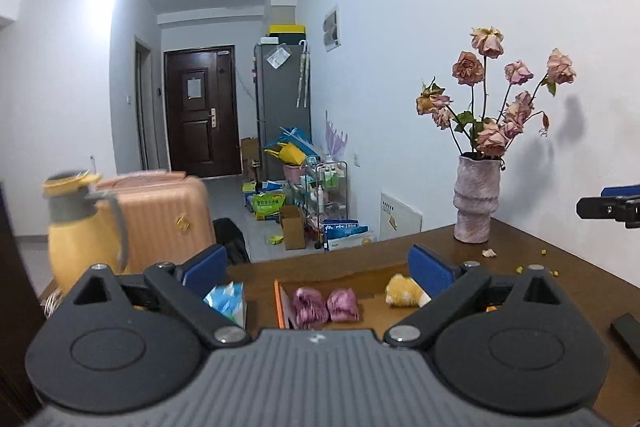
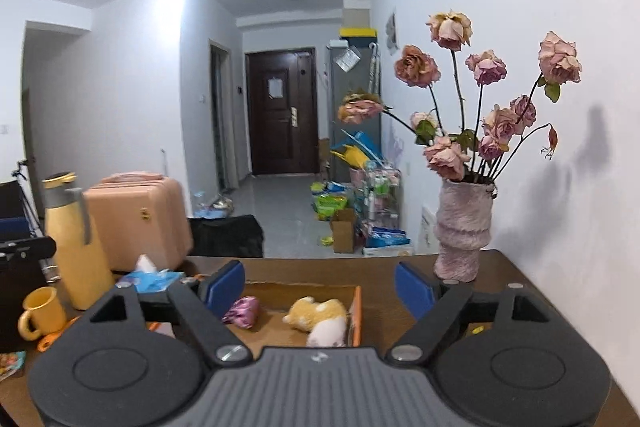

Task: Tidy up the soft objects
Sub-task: 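Withdraw both tools from the box toward the lavender knit cloth, then close the right tool on the lavender knit cloth while the left tool grasps it too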

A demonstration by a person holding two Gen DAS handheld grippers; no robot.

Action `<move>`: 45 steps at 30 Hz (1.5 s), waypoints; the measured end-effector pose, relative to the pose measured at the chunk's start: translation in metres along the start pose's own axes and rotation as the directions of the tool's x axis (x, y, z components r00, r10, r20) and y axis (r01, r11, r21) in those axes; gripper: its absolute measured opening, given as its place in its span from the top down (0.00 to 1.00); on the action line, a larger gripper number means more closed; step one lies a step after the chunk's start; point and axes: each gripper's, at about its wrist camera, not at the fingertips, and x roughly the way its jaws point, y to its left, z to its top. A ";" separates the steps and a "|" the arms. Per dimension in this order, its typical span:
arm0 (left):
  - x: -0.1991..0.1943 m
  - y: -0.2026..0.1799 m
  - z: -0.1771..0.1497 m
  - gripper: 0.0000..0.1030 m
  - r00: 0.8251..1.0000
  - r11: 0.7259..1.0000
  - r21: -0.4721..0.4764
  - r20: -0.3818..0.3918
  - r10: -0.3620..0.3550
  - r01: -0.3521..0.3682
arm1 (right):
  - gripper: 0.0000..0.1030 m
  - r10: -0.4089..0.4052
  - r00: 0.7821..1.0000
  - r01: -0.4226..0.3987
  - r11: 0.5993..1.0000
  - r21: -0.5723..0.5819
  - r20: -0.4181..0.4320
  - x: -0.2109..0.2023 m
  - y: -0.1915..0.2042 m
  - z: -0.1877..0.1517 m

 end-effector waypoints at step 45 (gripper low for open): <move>0.134 0.033 -0.150 0.25 0.922 0.916 -0.396 -0.326 -0.208 0.066 | 0.49 0.261 0.940 -0.200 0.943 0.265 -0.219 0.143 0.049 -0.160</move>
